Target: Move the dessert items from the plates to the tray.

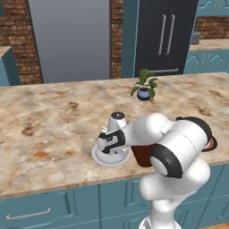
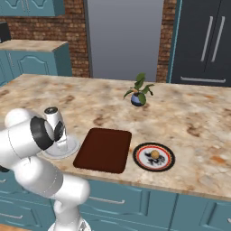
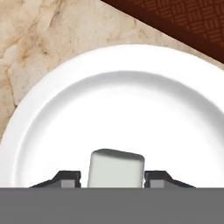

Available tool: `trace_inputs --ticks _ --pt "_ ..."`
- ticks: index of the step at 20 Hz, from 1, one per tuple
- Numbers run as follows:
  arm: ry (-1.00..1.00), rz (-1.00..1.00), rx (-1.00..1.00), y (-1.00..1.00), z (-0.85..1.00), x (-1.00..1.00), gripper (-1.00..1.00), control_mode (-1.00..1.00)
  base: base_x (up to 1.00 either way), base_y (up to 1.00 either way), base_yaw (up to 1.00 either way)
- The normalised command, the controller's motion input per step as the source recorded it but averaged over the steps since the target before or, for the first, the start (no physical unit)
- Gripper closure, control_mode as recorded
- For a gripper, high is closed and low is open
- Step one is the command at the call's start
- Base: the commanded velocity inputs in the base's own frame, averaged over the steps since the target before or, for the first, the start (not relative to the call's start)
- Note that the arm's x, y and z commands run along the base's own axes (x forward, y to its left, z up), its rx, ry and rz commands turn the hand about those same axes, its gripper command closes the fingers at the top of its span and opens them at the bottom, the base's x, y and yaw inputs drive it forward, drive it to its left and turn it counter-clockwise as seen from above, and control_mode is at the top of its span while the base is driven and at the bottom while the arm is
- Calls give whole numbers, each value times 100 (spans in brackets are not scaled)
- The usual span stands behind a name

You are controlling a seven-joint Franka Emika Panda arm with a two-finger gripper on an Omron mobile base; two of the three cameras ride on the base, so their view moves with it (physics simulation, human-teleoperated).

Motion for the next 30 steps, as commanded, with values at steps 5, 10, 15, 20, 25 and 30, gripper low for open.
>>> trace_inputs --ticks 5,10,15,20,25,30 --pt "-5 -1 1 -4 63 -4 100 -100 0 0 0" --pt "-9 -6 0 -69 66 -8 100 -100 0 0 0" --pt "0 -7 0 -100 8 0 100 -100 0 0 0" --pt "0 -3 -4 -100 -16 11 100 -100 0 0 0" --pt "0 0 -11 -64 -41 22 -100 -100 0 0 0" --pt "0 0 0 -10 12 0 -100 -100 0 0 0"
